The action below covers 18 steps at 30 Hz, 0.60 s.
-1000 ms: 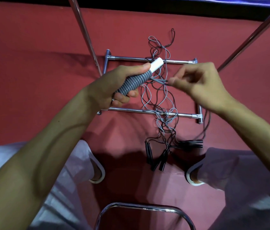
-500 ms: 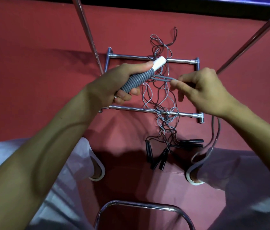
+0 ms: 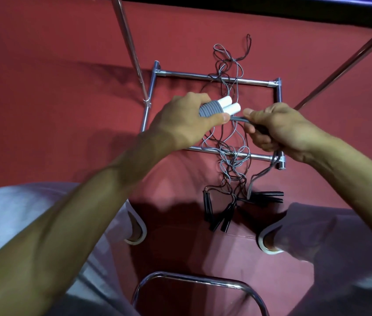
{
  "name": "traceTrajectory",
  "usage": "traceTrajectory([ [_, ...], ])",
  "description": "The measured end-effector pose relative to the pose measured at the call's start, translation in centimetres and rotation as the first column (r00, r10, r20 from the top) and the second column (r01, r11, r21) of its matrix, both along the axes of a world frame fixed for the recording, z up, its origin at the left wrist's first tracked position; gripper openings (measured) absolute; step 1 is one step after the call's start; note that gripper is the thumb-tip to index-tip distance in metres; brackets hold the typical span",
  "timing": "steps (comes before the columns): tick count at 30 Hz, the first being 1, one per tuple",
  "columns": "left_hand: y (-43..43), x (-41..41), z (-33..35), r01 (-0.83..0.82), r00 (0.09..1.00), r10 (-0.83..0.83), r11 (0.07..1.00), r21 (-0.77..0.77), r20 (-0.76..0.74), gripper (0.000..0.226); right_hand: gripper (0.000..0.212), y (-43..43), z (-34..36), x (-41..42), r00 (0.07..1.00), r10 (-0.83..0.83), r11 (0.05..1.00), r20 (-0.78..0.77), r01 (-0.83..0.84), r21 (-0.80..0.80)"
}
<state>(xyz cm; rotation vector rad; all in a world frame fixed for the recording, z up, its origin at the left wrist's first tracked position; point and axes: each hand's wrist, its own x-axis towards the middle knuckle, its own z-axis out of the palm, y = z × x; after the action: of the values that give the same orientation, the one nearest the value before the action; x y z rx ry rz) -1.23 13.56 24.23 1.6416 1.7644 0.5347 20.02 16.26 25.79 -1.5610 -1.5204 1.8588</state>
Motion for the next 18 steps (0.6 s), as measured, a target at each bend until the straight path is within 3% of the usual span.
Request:
traceTrajectory([
  [4,-0.3,-0.2,-0.2,0.081,0.996,-0.081,0.997,-0.013,-0.044,0.033,0.045,-0.1,-0.1,-0.1,0.997,0.017,1.000,0.070,-0.018,0.015],
  [11,-1.8,1.5,-0.7,0.193,0.953,-0.171,0.979,0.067,-0.249,0.052,0.039,-0.6,0.3,-0.6,0.995,-0.060,0.950,-0.076,0.034,-0.310],
  [15,-2.0,1.3,-0.7,0.186,0.917,-0.186,0.982,-0.034,-0.352,0.064,0.042,-1.8,-0.4,-1.1,0.996,0.043,0.956,-0.075,-0.063,-0.288],
  [18,-2.3,1.4,-0.7,0.195,0.904,-0.220,0.975,-0.104,-0.367,0.070,0.045,-2.4,-0.7,-1.1,0.989,0.144,0.974,0.016,-0.139,-0.182],
])
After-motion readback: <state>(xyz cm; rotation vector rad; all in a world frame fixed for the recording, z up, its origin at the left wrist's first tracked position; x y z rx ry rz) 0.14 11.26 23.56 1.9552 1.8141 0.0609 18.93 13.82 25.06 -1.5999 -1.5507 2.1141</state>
